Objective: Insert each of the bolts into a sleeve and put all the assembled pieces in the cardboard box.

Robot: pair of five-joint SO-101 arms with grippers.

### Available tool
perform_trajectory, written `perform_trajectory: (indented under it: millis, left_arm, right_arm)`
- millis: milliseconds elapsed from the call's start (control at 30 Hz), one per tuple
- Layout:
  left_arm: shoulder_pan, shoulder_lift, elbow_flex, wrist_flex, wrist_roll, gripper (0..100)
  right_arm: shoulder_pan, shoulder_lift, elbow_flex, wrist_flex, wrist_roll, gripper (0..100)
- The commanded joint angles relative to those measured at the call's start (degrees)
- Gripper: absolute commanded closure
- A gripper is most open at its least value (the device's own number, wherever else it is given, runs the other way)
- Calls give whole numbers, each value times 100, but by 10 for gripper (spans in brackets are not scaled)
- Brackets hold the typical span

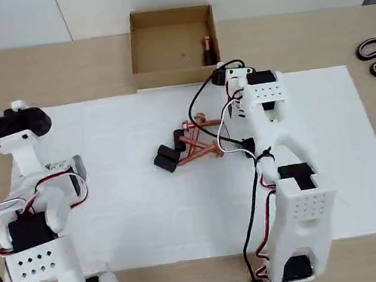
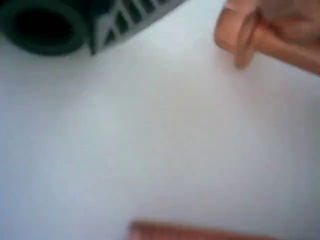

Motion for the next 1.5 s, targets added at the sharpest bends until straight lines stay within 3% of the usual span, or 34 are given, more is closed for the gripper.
perform_trajectory:
  millis: [0, 133, 367, 500, 833, 1200, 1467]
  left_arm:
    - [35, -97, -22, -105, -26, 819]
    - [35, -97, -57, -114, -35, 819]
    - [35, -18, -233, -88, -176, 819]
    - [97, 747, -848, -26, -273, 819]
    - [2004, 4651, -4602, 1336, -316, 819]
    - [3657, 7024, -6387, 2224, -2840, 820]
    - [4132, 7745, -6721, 2251, -3305, 822]
  right_arm:
    - [-22, 75, 26, -22, -35, 987]
    - [-22, -198, -88, 180, -9, 995]
    - [-22, -1965, -897, 1147, -9, 995]
    - [22, -2642, -941, 1437, 0, 995]
    - [831, -3257, -932, 1666, -35, 995]
    - [1138, -3310, -932, 1657, -35, 995]
    - [1200, -3284, -932, 1631, -35, 995]
